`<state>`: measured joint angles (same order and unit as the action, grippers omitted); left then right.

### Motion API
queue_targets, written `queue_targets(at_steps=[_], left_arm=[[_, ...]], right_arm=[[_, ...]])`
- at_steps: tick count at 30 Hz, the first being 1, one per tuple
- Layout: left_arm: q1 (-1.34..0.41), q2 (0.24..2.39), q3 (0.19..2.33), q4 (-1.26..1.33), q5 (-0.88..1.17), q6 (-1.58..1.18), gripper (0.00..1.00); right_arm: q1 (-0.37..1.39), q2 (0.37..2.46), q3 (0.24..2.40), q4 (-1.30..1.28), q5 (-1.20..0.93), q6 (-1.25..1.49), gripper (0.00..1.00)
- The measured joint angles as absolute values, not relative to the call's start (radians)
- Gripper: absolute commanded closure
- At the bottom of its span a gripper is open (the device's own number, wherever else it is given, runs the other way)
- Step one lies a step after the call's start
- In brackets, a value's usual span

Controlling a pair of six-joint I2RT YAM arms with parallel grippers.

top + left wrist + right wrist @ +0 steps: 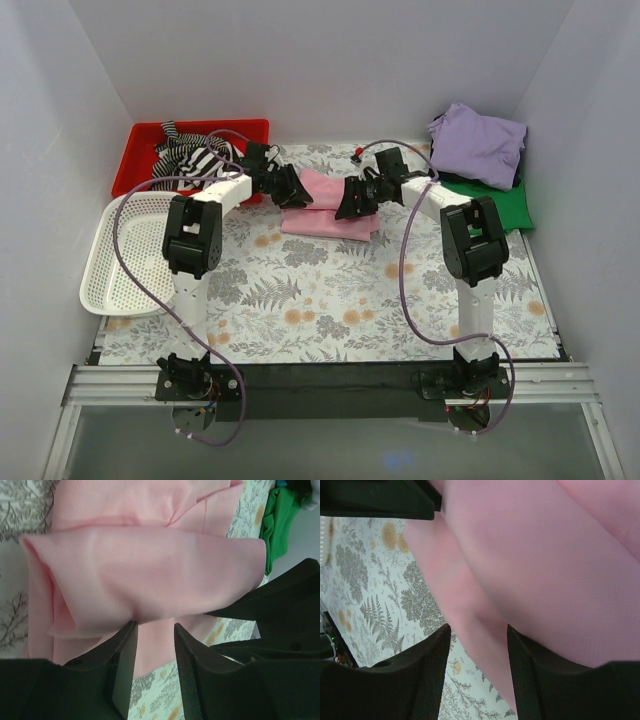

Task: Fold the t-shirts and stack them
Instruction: Fold the tshirt

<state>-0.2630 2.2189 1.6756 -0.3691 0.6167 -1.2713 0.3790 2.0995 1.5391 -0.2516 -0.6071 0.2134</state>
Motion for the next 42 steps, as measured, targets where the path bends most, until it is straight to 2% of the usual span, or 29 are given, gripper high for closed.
queue_targets(at_steps=[10, 18, 23, 30, 37, 42], left_arm=[[-0.263, 2.409, 1.908, -0.405, 0.612, -1.271, 0.67], [-0.263, 2.421, 2.045, -0.393, 0.583, -1.258, 0.67], [-0.263, 2.361, 2.013, -0.347, 0.590, -1.234, 0.66], [-0.262, 2.233, 1.838, -0.313, 0.659, -1.189, 0.66], [-0.262, 2.288, 1.819, -0.333, 0.701, -1.152, 0.66], [-0.262, 2.356, 1.893, -0.359, 0.669, -1.129, 0.67]], right_arm=[[0.359, 2.236, 1.728, -0.271, -0.572, 0.215, 0.45], [0.318, 2.354, 1.925, -0.282, -0.549, 0.234, 0.44], [0.300, 2.429, 1.994, -0.285, -0.535, 0.244, 0.43], [0.284, 2.474, 2.070, -0.290, -0.521, 0.258, 0.42], [0.276, 2.476, 2.098, -0.285, -0.519, 0.259, 0.42], [0.274, 2.476, 2.098, -0.285, -0.526, 0.259, 0.41]])
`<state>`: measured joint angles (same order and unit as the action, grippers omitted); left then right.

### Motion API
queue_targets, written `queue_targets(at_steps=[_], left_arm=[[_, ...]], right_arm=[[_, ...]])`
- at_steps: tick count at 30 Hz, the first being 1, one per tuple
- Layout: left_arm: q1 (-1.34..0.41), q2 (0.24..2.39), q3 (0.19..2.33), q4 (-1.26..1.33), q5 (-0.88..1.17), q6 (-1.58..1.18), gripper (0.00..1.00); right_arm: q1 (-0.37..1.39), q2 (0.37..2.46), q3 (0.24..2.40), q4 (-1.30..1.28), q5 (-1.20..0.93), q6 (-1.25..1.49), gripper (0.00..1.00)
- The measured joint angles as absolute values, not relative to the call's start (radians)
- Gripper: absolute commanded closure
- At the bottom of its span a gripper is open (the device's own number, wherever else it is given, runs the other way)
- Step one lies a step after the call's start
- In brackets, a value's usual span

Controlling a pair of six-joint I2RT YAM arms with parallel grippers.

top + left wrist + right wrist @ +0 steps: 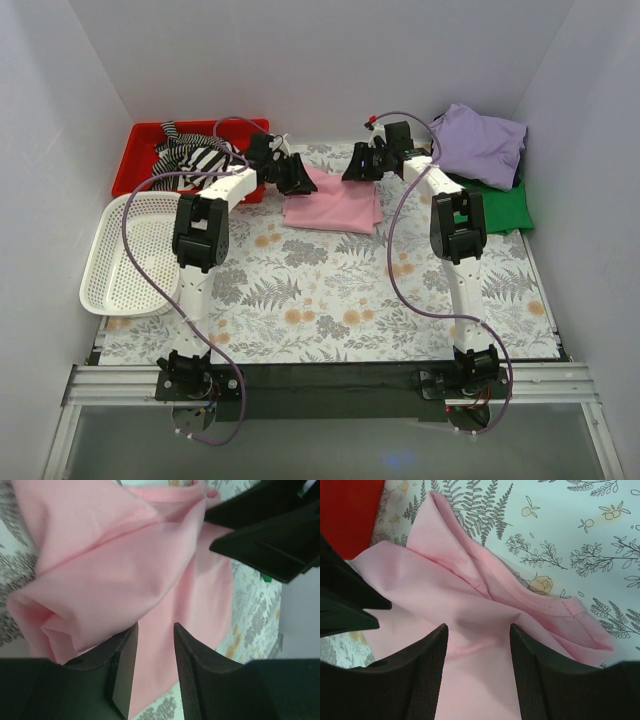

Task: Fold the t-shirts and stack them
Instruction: Fold the tshirt

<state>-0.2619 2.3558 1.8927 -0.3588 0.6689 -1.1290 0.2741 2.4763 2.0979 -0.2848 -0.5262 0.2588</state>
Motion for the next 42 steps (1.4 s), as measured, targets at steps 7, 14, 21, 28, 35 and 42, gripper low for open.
queue_targets(at_steps=[7, 14, 21, 28, 35, 42], left_arm=[[-0.262, 2.438, 1.989, -0.304, 0.584, -1.119, 0.66], [-0.262, 2.515, 2.070, -0.209, 0.506, -1.122, 0.64], [-0.261, 2.579, 2.127, -0.164, 0.435, -1.124, 0.61], [-0.260, 2.614, 2.172, -0.157, 0.423, -1.142, 0.60], [-0.260, 2.542, 2.021, -0.071, 0.400, -1.141, 0.61], [-0.281, 2.293, 1.683, -0.001, 0.313, -1.126, 0.26]], right_arm=[[0.278, 2.444, 1.962, -0.248, -0.562, 0.234, 0.41], [0.297, 2.344, 1.834, -0.236, -0.579, 0.180, 0.41], [0.343, 2.268, 1.769, -0.248, -0.548, 0.099, 0.41], [0.395, 2.222, 1.791, -0.271, -0.500, 0.046, 0.41], [0.441, 2.269, 1.795, -0.321, -0.331, 0.018, 0.41], [0.477, 2.291, 1.796, -0.311, -0.170, -0.005, 0.40]])
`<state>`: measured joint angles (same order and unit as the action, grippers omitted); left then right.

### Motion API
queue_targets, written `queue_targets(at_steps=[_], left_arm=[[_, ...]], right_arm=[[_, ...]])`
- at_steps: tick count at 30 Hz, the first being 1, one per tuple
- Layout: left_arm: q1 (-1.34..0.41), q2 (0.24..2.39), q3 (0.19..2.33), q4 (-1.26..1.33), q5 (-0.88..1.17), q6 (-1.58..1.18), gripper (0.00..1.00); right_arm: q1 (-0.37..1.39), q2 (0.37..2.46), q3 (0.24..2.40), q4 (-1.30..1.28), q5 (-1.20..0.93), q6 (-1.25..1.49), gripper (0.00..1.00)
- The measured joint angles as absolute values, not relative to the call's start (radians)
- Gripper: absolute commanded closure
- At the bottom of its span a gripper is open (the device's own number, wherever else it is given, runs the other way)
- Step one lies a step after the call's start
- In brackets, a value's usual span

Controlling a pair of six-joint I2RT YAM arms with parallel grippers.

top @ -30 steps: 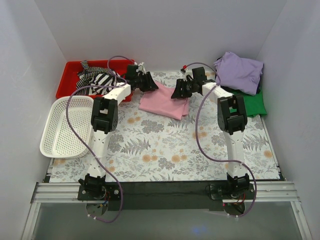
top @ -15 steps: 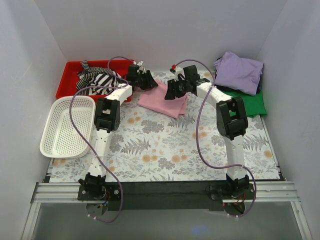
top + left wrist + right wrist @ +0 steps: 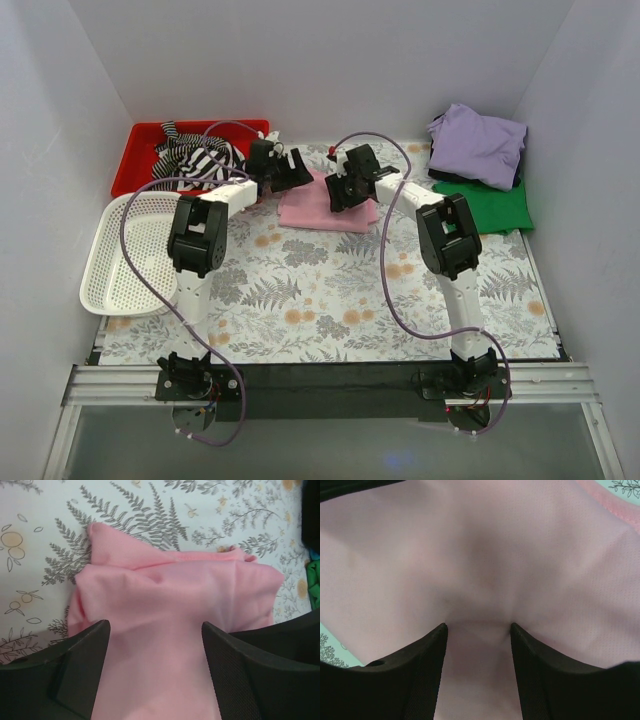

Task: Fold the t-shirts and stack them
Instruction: Fold the tshirt

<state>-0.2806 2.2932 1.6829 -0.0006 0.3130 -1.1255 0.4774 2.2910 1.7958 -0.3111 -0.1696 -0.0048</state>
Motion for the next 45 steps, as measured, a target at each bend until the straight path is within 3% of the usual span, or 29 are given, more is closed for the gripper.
queue_targets(at_steps=[7, 23, 29, 45], left_arm=[[-0.332, 2.153, 1.539, -0.004, 0.242, -1.116, 0.26], [-0.485, 1.728, 1.248, -0.181, 0.121, -1.116, 0.26], [-0.488, 1.705, 1.248, -0.182, 0.175, -1.116, 0.26], [-0.505, 1.929, 1.249, -0.126, 0.400, -1.142, 0.27]], right_arm=[[0.514, 2.231, 1.700, -0.290, -0.081, -0.009, 0.40], [0.690, 1.668, 1.031, -0.346, 0.049, 0.044, 0.39], [0.682, 1.563, 1.080, -0.357, 0.075, 0.062, 0.38], [0.643, 1.803, 1.176, -0.294, 0.133, 0.121, 0.38]])
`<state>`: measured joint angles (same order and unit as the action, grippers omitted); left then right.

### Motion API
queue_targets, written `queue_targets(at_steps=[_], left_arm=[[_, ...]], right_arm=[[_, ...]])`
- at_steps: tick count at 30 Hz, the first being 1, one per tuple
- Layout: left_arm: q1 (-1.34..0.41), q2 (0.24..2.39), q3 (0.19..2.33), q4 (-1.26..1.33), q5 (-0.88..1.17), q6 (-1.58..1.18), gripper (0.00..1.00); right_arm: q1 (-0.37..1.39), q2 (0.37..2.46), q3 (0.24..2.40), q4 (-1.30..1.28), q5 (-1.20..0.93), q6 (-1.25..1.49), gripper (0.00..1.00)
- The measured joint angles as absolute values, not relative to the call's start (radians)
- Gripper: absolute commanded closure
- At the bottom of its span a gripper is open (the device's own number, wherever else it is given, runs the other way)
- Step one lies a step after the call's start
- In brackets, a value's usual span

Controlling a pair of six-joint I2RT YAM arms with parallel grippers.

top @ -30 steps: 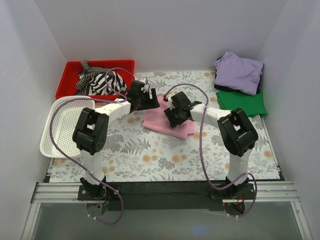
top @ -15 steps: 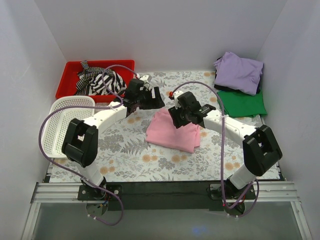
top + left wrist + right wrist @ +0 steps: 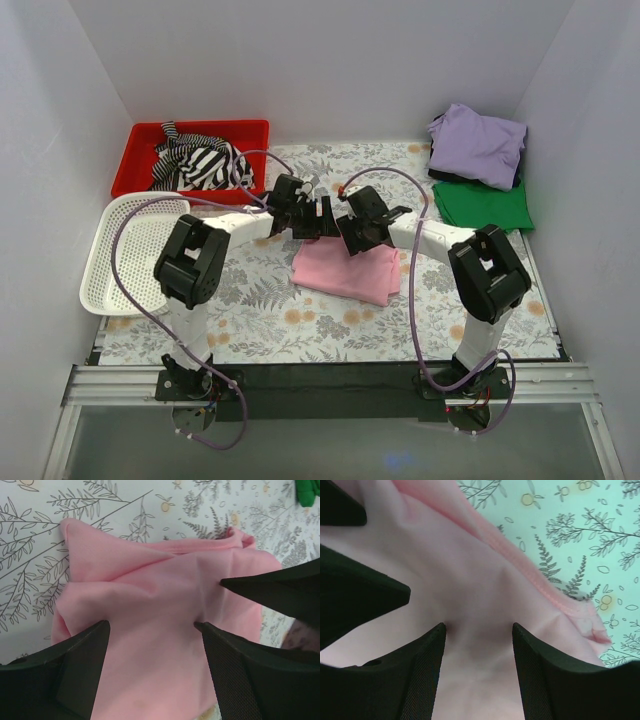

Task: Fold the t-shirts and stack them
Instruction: Fold the tshirt

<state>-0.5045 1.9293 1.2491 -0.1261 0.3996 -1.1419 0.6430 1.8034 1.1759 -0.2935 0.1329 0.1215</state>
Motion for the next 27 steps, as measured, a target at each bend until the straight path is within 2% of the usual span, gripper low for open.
queue_targets(at_steps=[10, 23, 27], left_arm=[[-0.503, 2.074, 1.375, -0.094, 0.338, -1.158, 0.27], [-0.503, 2.046, 1.354, -0.099, 0.318, -1.168, 0.27], [-0.503, 1.996, 1.329, -0.126, 0.308, -1.171, 0.27]], right_arm=[[0.574, 1.813, 1.175, -0.237, 0.188, 0.125, 0.37], [0.461, 1.718, 1.111, -0.244, 0.254, 0.125, 0.37], [0.446, 1.600, 1.073, -0.282, 0.233, 0.142, 0.32]])
